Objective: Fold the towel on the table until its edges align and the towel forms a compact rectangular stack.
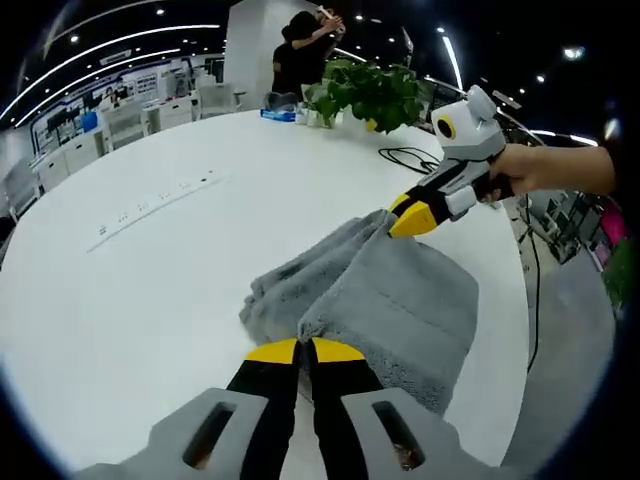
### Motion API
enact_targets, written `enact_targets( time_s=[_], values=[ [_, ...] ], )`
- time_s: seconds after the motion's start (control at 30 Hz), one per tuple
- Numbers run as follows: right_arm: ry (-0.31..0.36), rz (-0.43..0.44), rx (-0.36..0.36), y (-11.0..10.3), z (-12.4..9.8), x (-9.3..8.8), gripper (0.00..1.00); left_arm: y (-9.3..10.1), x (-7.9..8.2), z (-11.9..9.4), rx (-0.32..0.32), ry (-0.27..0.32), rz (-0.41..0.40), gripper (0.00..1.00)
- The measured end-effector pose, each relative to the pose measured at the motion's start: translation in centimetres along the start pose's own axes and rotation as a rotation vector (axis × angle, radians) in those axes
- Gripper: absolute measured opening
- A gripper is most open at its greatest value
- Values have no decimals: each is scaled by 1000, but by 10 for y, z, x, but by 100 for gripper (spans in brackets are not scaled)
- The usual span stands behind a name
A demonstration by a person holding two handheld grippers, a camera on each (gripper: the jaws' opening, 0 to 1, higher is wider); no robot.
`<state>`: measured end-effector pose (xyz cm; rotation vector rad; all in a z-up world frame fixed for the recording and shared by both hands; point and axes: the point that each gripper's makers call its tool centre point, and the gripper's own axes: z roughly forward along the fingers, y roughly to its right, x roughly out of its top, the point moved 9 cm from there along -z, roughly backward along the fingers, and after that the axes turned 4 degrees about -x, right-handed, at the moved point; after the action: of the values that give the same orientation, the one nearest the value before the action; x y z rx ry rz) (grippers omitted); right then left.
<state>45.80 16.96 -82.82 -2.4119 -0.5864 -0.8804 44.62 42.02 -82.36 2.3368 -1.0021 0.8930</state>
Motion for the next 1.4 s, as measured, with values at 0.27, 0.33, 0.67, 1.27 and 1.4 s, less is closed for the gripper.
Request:
enact_targets(
  time_s=[0.27,0.33,0.67,1.27,1.4],
  values=[
    [14,8,-40,10,12,2,12,-9,3,13,19,4,21,4],
    [15,-2,-48,11,15,5,12,-14,4,18,19,2,25,4],
    [40,-11,-99,20,24,18,12,-24,13,28,68,34,47,4],
    [249,-148,-101,-10,-42,31,32,-1,31,-42,106,274,3,51],
    [265,-140,-84,-25,-57,23,44,13,33,-58,116,355,-11,67]
  ],
)
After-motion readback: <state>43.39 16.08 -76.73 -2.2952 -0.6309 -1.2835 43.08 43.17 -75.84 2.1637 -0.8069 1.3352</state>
